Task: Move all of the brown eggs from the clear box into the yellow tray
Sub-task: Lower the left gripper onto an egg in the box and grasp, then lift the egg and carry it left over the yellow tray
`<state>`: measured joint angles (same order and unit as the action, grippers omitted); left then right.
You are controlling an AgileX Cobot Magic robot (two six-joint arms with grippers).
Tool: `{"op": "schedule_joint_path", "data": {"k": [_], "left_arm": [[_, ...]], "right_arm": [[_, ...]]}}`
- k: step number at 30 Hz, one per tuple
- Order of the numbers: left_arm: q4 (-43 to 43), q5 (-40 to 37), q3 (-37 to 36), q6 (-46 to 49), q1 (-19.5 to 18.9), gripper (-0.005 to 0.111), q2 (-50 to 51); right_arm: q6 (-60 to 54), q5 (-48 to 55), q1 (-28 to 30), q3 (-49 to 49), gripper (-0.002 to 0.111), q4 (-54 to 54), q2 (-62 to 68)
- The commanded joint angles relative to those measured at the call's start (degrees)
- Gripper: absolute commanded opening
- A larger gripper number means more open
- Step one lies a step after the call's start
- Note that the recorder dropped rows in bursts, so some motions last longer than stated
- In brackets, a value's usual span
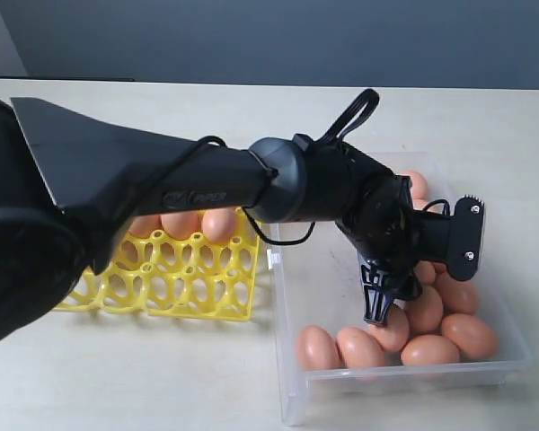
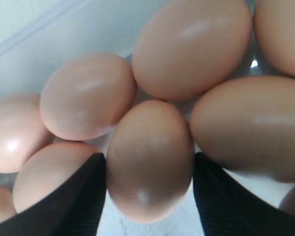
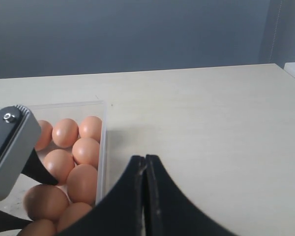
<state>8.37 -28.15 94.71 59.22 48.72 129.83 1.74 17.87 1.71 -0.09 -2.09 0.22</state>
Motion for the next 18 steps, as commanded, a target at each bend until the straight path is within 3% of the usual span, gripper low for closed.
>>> {"op": "schedule_joint_path", "data": {"k": [1,6,13,16,18], "left_arm": [[-0.14,0.4,0.22,-0.09,0.49,0.024,0.14],[-0.4,0.4,0.22,-5.09,0.49,0.0,-0.77],[1.54,2.56,0.22,-23.15,-2.49,0.0,-8.1],[8.44,3.93,-0.03,-23.7,-4.24,0.0,-12.07],[13.34,9.22,-3.58,-23.7,-5.45,0.0,-17.22]], "right_arm": [[-0.26,-0.38,-0.01,0.09,-0.001,0.05,-0.22],[-0.26,-0.38,-0.01,0.09,-0.001,0.05,-0.22],[-0.26,-0.38,-0.01,0.09,-0.001,0.05,-0.22],[-0.26,-0.38,-0.01,0.09,-0.001,0.05,-0.22],[-0.26,-0.38,-0.01,0.09,-0.001,0.05,-0.22]]}}
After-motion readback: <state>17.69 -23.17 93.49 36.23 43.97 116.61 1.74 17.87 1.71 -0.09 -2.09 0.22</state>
